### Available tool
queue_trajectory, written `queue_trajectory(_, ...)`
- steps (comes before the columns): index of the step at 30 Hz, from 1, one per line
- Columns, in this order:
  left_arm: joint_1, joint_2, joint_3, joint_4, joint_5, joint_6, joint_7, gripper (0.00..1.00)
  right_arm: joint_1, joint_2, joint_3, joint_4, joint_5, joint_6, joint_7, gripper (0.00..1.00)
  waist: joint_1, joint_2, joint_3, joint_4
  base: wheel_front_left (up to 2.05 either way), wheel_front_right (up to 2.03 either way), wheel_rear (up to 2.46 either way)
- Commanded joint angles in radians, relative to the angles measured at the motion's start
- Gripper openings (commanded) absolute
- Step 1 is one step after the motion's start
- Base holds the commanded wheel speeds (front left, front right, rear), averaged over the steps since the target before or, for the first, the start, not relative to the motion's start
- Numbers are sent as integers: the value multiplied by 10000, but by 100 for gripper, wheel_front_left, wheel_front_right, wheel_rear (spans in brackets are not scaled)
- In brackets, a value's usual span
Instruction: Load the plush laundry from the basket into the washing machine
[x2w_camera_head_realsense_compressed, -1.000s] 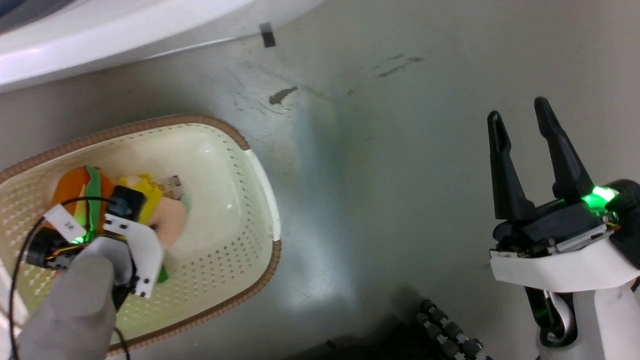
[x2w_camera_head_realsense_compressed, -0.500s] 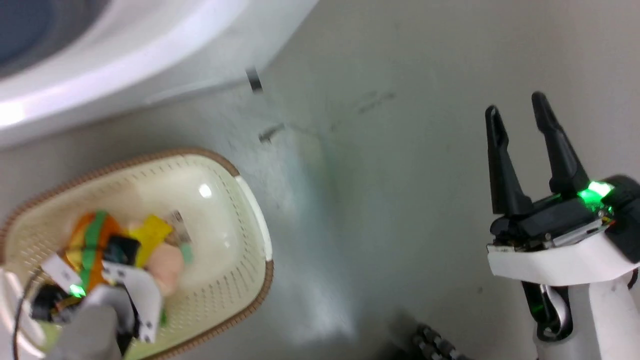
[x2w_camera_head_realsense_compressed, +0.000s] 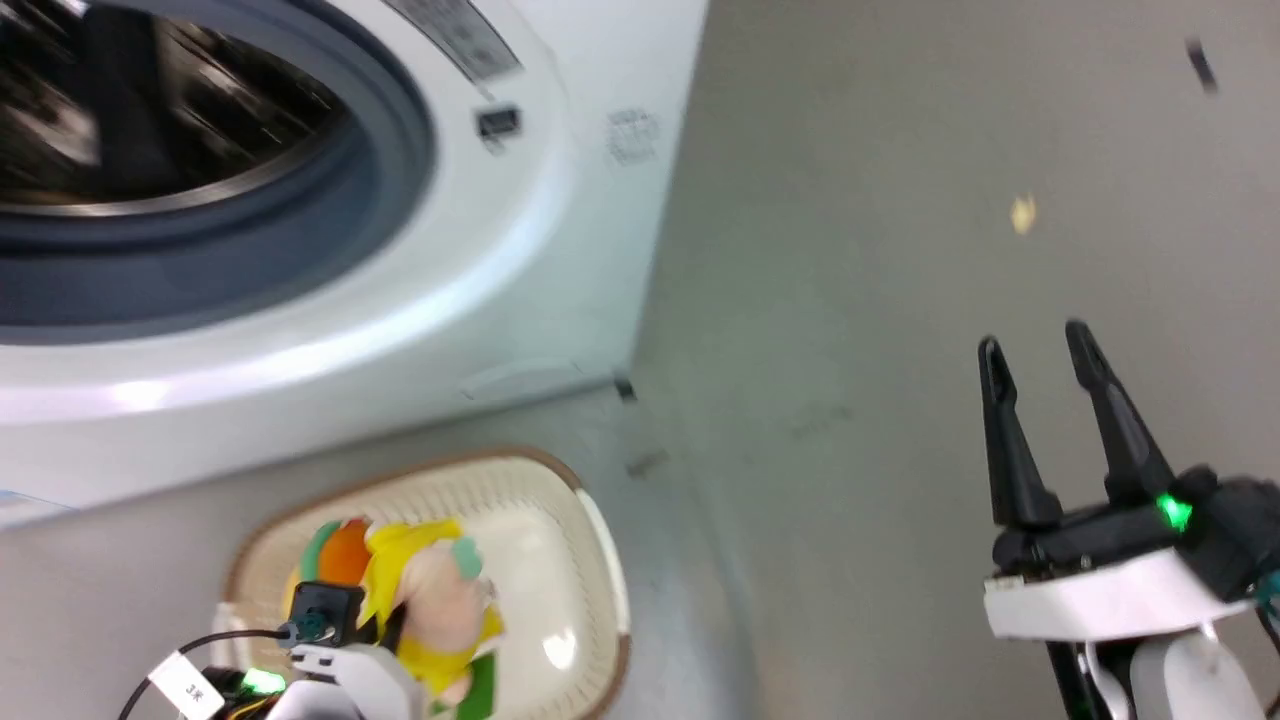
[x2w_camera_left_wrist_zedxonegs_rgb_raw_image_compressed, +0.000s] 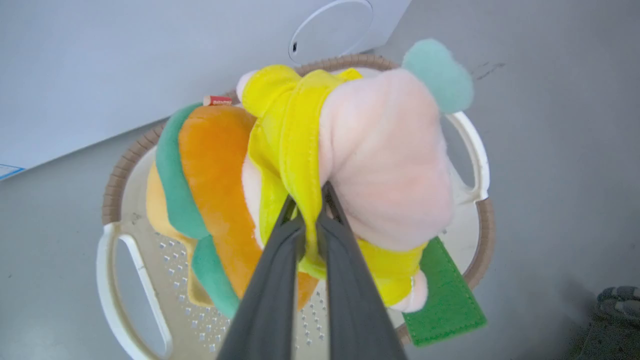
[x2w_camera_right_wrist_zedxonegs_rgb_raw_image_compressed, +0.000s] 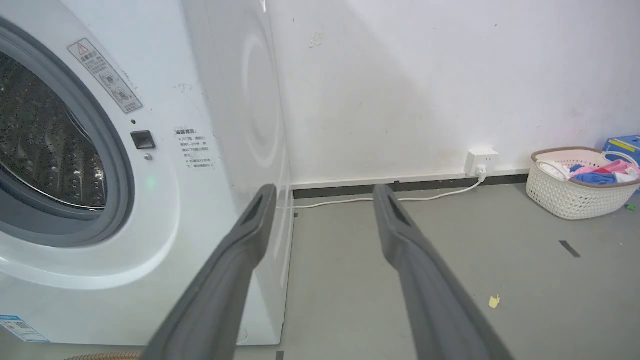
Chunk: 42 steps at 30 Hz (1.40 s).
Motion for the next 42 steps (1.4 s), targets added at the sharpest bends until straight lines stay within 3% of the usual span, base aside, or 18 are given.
queue_trajectory(1,371,-3,209,-822,15,156,-72,0,262,1,-54,31,-130,6,-45,100,3,0,-1396,941,0,0,0)
queue_trajectory(13,2632,-25,2281,-7424,898,1359,-76,0,957,1,-195,-4,-480,6,-45,100,3,0,-2059,1658,0,0,0)
queue_trajectory(21,2148,-17,3718,-9978,1232,1182,-77,0,561,1,33,-255,-485,6,-45,100,3,0,-982,1402,0,0,0)
queue_trajectory(29,-450,856,4328,-9853,1595,925,13,0,-62,1,169,-535,-270,6,-45,100,3,0,648,893,0,0,0)
queue_trajectory(42,-5623,3315,3775,-6473,2557,62,2041,0,-1132,1,452,-703,645,6,-45,100,3,0,2868,-414,0,0,0)
